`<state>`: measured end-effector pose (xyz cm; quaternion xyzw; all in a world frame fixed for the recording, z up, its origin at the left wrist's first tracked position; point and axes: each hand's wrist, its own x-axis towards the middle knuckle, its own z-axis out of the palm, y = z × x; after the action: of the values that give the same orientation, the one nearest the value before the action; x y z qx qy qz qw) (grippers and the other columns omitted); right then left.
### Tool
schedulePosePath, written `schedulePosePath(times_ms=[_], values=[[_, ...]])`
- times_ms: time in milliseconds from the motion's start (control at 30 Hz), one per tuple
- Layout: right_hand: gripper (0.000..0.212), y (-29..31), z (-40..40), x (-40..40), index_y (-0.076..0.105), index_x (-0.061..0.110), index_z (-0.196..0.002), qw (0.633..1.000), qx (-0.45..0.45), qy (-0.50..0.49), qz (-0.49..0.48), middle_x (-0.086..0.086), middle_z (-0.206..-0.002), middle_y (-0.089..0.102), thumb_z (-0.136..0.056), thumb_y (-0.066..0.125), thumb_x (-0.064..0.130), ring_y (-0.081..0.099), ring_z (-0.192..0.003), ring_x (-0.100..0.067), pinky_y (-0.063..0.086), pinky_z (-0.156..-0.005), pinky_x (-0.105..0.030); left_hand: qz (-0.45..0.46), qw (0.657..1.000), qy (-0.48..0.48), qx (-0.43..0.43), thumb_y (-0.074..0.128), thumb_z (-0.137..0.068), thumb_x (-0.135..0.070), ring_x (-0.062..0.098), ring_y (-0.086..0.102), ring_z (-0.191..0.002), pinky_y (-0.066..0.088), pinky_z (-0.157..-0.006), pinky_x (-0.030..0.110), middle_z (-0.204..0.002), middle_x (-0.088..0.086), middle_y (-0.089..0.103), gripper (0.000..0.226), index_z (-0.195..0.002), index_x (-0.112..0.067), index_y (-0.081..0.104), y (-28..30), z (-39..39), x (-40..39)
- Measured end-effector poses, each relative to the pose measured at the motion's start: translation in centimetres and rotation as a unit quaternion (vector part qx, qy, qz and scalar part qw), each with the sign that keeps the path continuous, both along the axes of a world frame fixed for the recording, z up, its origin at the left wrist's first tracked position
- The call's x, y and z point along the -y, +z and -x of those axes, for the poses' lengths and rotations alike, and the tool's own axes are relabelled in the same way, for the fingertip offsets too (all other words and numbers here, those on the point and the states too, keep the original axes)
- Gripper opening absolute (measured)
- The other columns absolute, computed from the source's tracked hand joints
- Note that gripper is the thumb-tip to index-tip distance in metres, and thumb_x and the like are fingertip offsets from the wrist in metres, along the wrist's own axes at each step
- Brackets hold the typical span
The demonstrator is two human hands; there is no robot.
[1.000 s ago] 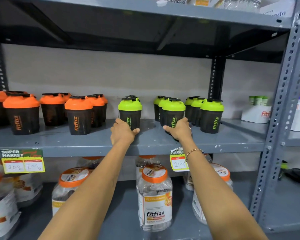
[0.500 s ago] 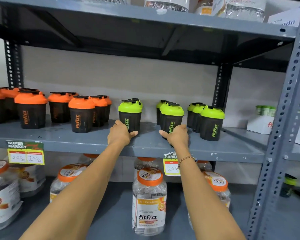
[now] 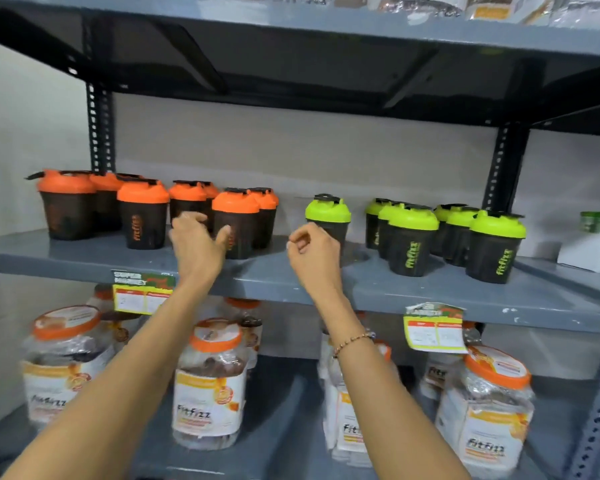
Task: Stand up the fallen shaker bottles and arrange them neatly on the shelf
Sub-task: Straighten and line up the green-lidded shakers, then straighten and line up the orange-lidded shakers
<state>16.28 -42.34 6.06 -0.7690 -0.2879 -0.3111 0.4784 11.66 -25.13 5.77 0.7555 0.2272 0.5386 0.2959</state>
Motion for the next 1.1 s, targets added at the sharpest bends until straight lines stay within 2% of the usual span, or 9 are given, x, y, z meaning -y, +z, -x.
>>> schedulePosePath(times_ms=[67,133,200,333,500,667,833,1000,1100], values=[[0.018,0.0,0.5,-3.6,0.066,0.007,-0.095,0.998,-0.059,0.020,0.023,-0.012,-0.089,0.071,-0.080,0.070,0.017,0.065,-0.085,-0.024,0.050,-0.081,-0.030,0.007,0.997,0.071,-0.024,0.072,-0.081,-0.029,0.041,0.038,-0.120,0.028,-0.101,0.041,-0.129,0.026,0.044,0.062,-0.125,0.004,0.043,-0.3,1.8,-4.4],[0.040,-0.1,0.6,-6.6,0.063,0.002,-0.107,0.993,-0.107,0.017,0.047,-0.017,-0.105,0.069,-0.079,0.074,0.028,0.063,-0.103,-0.029,0.047,-0.088,-0.033,0.038,0.993,0.091,-0.060,0.074,-0.079,-0.030,0.042,0.032,-0.125,0.026,-0.103,0.043,-0.136,0.027,0.035,0.077,-0.132,0.007,0.033,-0.6,3.1,-8.3],[0.060,0.1,0.4,-9.0,0.059,-0.003,-0.116,0.986,-0.140,-0.012,0.092,-0.022,-0.117,0.064,-0.076,0.075,0.040,0.057,-0.114,-0.034,0.045,-0.093,-0.039,0.059,0.992,0.066,-0.093,0.076,-0.077,-0.030,0.043,0.029,-0.128,0.026,-0.106,0.045,-0.140,0.028,0.028,0.089,-0.137,0.010,0.024,-0.8,4.0,-11.5],[0.085,0.6,0.0,-12.3,0.054,-0.007,-0.125,0.968,-0.195,-0.058,0.149,-0.023,-0.128,0.056,-0.070,0.074,0.055,0.053,-0.119,-0.036,0.045,-0.095,-0.039,0.082,0.983,-0.022,-0.163,0.078,-0.075,-0.033,0.043,0.032,-0.131,0.030,-0.107,0.045,-0.144,0.028,0.024,0.098,-0.140,0.010,0.017,-0.2,4.1,-15.5],[0.074,0.7,-0.4,-13.4,0.061,-0.002,-0.115,0.960,-0.224,-0.076,0.150,-0.020,-0.122,0.063,-0.068,0.078,0.052,0.057,-0.114,-0.035,0.050,-0.095,-0.042,0.132,0.966,-0.094,-0.204,0.080,-0.072,-0.036,0.038,0.030,-0.135,0.029,-0.110,0.043,-0.148,0.025,0.024,0.108,-0.142,0.007,0.011,1.0,2.6,-16.1],[0.073,0.7,-0.2,-14.3,0.056,0.004,-0.121,0.956,-0.228,-0.100,0.154,-0.016,-0.123,0.062,-0.068,0.078,0.049,0.058,-0.114,-0.033,0.051,-0.095,-0.043,0.144,0.966,-0.106,-0.185,0.082,-0.070,-0.038,0.040,0.032,-0.135,0.030,-0.110,0.045,-0.148,0.024,0.027,0.110,-0.143,0.004,0.011,1.0,1.5,-16.7],[0.070,0.5,-0.4,-14.6,0.055,0.004,-0.122,0.954,-0.229,-0.122,0.148,-0.015,-0.123,0.062,-0.070,0.078,0.045,0.059,-0.114,-0.032,0.052,-0.094,-0.043,0.123,0.971,-0.096,-0.182,0.079,-0.075,-0.028,0.042,0.036,-0.131,0.035,-0.105,0.047,-0.144,0.025,0.032,0.092,-0.139,0.001,0.019,0.8,0.8,-16.9],[0.060,0.1,-0.7,-14.2,0.059,0.001,-0.115,0.957,-0.223,-0.154,0.106,-0.016,-0.117,0.064,-0.070,0.077,0.036,0.060,-0.108,-0.032,0.051,-0.082,-0.035,0.061,0.968,-0.140,-0.201,0.075,-0.078,-0.032,0.040,0.044,-0.125,0.038,-0.101,0.048,-0.135,0.022,0.043,0.078,-0.132,0.000,0.028,0.1,0.2,-16.2],[0.063,0.2,-0.7,-14.0,0.055,0.000,-0.119,0.956,-0.227,-0.159,0.098,-0.017,-0.122,0.061,-0.071,0.077,0.034,0.056,-0.114,-0.034,0.050,-0.087,-0.038,0.052,0.966,-0.148,-0.204,0.075,-0.078,-0.036,0.038,0.045,-0.124,0.040,-0.101,0.050,-0.135,0.020,0.045,0.079,-0.132,-0.002,0.030,0.1,0.5,-16.2]])
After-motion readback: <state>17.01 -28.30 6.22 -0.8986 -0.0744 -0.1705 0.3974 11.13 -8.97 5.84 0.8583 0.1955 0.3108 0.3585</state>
